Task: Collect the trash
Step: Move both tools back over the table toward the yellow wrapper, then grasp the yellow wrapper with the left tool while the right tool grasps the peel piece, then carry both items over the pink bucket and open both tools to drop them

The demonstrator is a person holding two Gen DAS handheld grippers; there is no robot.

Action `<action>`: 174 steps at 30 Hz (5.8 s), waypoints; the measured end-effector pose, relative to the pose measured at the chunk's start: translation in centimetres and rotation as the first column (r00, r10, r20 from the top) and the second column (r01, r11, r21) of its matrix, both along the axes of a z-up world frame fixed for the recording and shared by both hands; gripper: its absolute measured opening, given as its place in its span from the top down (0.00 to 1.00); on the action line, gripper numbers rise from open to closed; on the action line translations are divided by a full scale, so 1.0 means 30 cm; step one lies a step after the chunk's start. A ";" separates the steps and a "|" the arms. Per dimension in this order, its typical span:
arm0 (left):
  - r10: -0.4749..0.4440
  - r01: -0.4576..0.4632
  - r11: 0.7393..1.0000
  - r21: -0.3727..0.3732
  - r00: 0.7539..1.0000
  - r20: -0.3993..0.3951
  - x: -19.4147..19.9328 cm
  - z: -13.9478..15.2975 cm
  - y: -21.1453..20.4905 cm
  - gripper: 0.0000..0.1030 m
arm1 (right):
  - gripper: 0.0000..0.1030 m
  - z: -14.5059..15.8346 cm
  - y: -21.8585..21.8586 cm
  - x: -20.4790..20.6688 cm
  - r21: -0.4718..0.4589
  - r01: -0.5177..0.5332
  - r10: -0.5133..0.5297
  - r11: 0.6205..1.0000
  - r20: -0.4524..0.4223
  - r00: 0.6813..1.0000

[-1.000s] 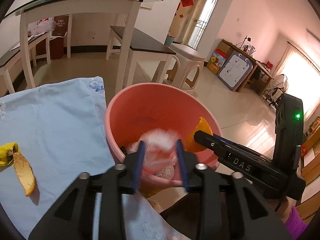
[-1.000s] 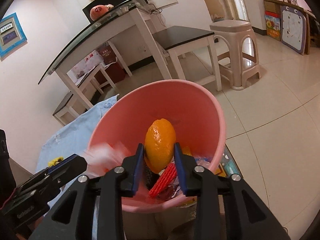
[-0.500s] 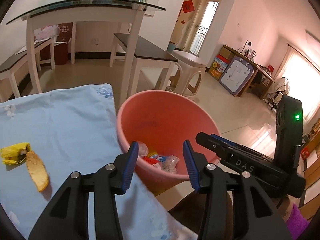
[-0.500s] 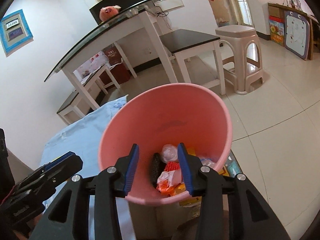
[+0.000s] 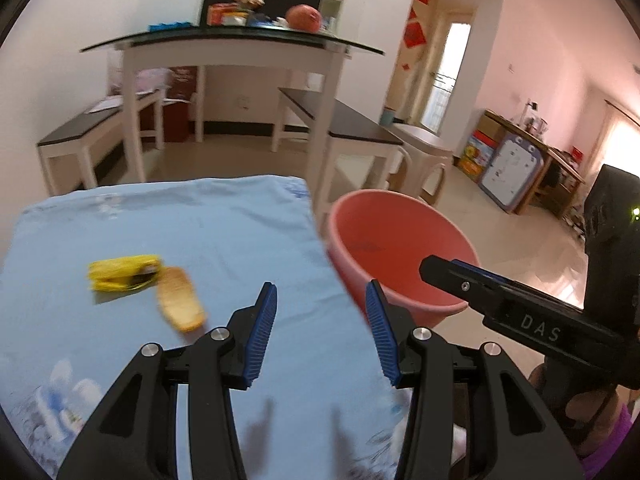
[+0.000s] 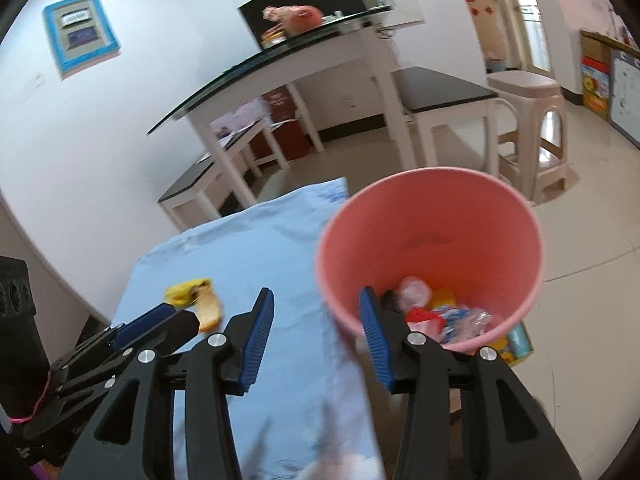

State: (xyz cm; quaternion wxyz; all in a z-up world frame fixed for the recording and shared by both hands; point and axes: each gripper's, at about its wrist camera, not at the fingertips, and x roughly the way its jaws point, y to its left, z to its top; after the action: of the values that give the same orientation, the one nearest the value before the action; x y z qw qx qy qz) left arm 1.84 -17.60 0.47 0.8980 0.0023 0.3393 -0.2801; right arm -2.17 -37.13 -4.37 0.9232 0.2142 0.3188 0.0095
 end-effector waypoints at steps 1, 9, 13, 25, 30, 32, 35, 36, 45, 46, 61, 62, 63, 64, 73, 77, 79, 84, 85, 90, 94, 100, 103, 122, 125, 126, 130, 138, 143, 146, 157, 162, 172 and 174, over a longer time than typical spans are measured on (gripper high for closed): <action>0.011 -0.011 1.000 0.000 1.000 0.007 -0.007 0.003 0.021 0.55 | 0.56 0.003 0.029 -0.001 -0.001 -0.013 0.013 1.000 0.002 1.000; 0.128 -0.128 0.992 0.005 0.991 0.024 -0.082 -0.025 0.237 0.55 | 0.54 -0.038 0.262 -0.011 -0.003 -0.106 0.106 0.994 -0.027 0.994; 0.178 -0.178 0.984 -0.007 0.984 0.019 -0.110 -0.038 0.322 0.55 | 0.54 -0.054 0.361 -0.026 -0.028 -0.145 0.144 0.989 -0.035 0.989; 0.232 -0.232 0.971 -0.051 0.973 0.002 -0.148 -0.025 0.484 0.55 | 0.47 -0.024 0.556 -0.099 -0.081 -0.219 0.217 0.972 -0.029 0.976; 0.245 -0.246 0.967 -0.072 0.969 -0.016 -0.155 -0.017 0.544 0.55 | 0.46 -0.009 0.616 -0.113 -0.093 -0.231 0.227 0.968 -0.052 0.973; 0.248 -0.248 0.966 -0.074 0.969 -0.017 -0.166 -0.011 0.560 0.55 | 0.45 0.000 0.631 -0.124 -0.097 -0.232 0.228 0.968 -0.050 0.972; 0.250 -0.250 0.965 -0.083 0.968 -0.004 -0.197 0.004 0.581 0.55 | 0.42 0.018 0.651 -0.157 -0.106 -0.225 0.223 0.969 -0.037 0.974; 0.251 -0.250 0.964 -0.089 0.968 0.001 -0.210 0.011 0.588 0.55 | 0.40 0.025 0.658 -0.178 -0.115 -0.219 0.217 0.969 -0.032 0.976; 0.224 -0.215 0.967 -0.135 0.973 0.057 -0.309 0.043 0.592 0.55 | 0.18 0.099 0.660 -0.342 -0.196 -0.142 0.160 0.970 0.082 0.984; 0.223 -0.213 0.967 -0.139 0.973 0.058 -0.312 0.044 0.593 0.55 | 0.16 0.102 0.663 -0.352 -0.209 -0.139 0.159 0.968 0.085 0.984; 0.187 -0.189 0.977 -0.097 0.982 -0.036 -0.158 -0.040 0.550 0.55 | 0.18 0.041 0.609 -0.259 -0.205 -0.171 0.181 0.964 0.035 0.983; 0.188 -0.191 0.977 -0.095 0.981 -0.039 -0.145 -0.044 0.552 0.55 | 0.19 0.032 0.596 -0.235 -0.195 -0.173 0.180 0.966 0.023 0.983; 0.192 -0.196 0.976 -0.090 0.980 -0.044 -0.121 -0.050 0.556 0.55 | 0.21 0.025 0.589 -0.217 -0.188 -0.171 0.176 0.967 0.015 0.984; 0.197 -0.201 0.976 -0.086 0.979 -0.049 -0.101 -0.055 0.561 0.55 | 0.23 0.016 0.577 -0.194 -0.180 -0.164 0.167 0.970 0.004 0.986; 0.170 -0.171 0.985 -0.020 0.985 -0.028 0.112 -0.072 0.608 0.55 | 0.37 -0.046 0.479 -0.014 -0.135 -0.118 0.111 0.984 -0.060 0.992; 0.116 -0.116 0.993 0.031 0.993 0.013 0.217 -0.077 0.606 0.55 | 0.39 -0.059 0.455 0.032 -0.131 -0.108 0.099 0.986 -0.073 0.992; 0.087 -0.087 0.995 0.056 0.996 0.009 0.262 -0.089 0.591 0.55 | 0.40 -0.064 0.442 0.062 -0.123 -0.111 0.102 0.986 -0.081 0.992; 0.009 -0.005 0.995 0.095 0.999 -0.041 0.398 -0.138 0.539 0.55 | 0.40 -0.079 0.440 0.130 -0.111 -0.143 0.133 0.983 -0.098 0.986; -0.002 0.007 0.995 0.103 0.999 -0.051 0.421 -0.149 0.528 0.55 | 0.40 -0.085 0.441 0.146 -0.106 -0.152 0.141 0.983 -0.104 0.984; -0.025 0.038 0.990 0.138 0.995 -0.092 0.526 -0.208 0.476 0.55 | 0.40 -0.115 0.441 0.212 -0.063 -0.182 0.173 0.981 -0.132 0.976; -0.025 0.045 0.992 0.120 0.986 -0.164 0.586 -0.262 0.465 0.55 | 0.40 -0.147 0.434 0.271 0.009 -0.199 0.198 0.980 -0.168 0.966; -0.061 0.082 0.991 0.105 0.980 -0.191 0.539 -0.277 0.461 0.77 | 0.40 -0.176 0.441 0.312 0.071 -0.212 0.222 0.975 -0.183 0.958; -0.031 0.052 0.993 0.105 0.981 -0.194 0.509 -0.265 0.470 0.87 | 0.40 -0.184 0.455 0.327 0.085 -0.217 0.230 0.972 -0.192 0.954; 0.134 -0.128 0.991 0.045 0.979 -0.153 0.236 -0.147 0.599 0.88 | 0.94 -0.227 0.510 0.383 0.076 -0.183 0.197 0.980 -0.262 0.945; 0.150 -0.146 0.988 0.040 0.976 -0.159 0.213 -0.147 0.606 0.88 | 0.95 -0.209 0.504 0.357 0.061 -0.183 0.192 0.981 -0.244 0.951; 0.155 -0.152 0.988 0.030 0.975 -0.162 0.204 -0.146 0.610 0.88 | 0.95 -0.198 0.502 0.341 0.053 -0.184 0.191 0.982 -0.235 0.953; 0.180 -0.181 0.983 0.005 0.970 -0.161 0.182 -0.135 0.619 0.88 | 0.95 -0.169 0.494 0.286 0.031 -0.188 0.190 0.982 -0.214 0.958; 0.198 -0.202 0.979 -0.010 0.969 -0.147 0.133 -0.103 0.573 0.88 | 0.95 -0.110 0.458 0.157 -0.005 -0.183 0.180 0.983 -0.158 0.971; 0.191 -0.193 0.981 -0.004 0.973 -0.126 0.105 -0.083 0.498 0.88 | 0.95 -0.091 0.396 0.097 0.000 -0.151 0.150 0.988 -0.133 0.980; 0.177 -0.179 0.984 -0.003 0.977 -0.115 0.091 -0.073 0.443 0.88 | 0.95 -0.078 0.358 0.070 -0.009 -0.132 0.130 0.991 -0.117 0.985; 0.083 -0.081 0.996 0.021 0.995 -0.064 0.079 -0.022 0.157 0.88 | 0.95 -0.031 0.105 -0.030 -0.023 0.040 -0.041 0.999 -0.050 0.998; 0.008 -0.007 1.000 0.005 0.999 -0.050 0.073 -0.003 0.021 0.88 | 0.95 -0.027 -0.045 -0.055 -0.021 0.139 -0.140 0.990 -0.037 0.989; -0.105 0.106 0.994 0.003 0.993 -0.060 0.088 -0.010 -0.222 0.88 | 0.95 -0.064 -0.249 -0.061 -0.059 0.255 -0.257 0.965 -0.027 0.966; -0.116 0.117 0.993 0.006 0.991 -0.067 0.097 -0.017 -0.260 0.88 | 0.95 -0.076 -0.266 -0.048 -0.065 0.263 -0.265 0.963 -0.031 0.964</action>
State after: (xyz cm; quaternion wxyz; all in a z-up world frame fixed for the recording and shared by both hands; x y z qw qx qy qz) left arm 4.76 -25.40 -0.05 0.8683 0.0176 0.3695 -0.3304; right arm -3.62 -45.11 -6.66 0.9158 0.2269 0.3059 -0.1274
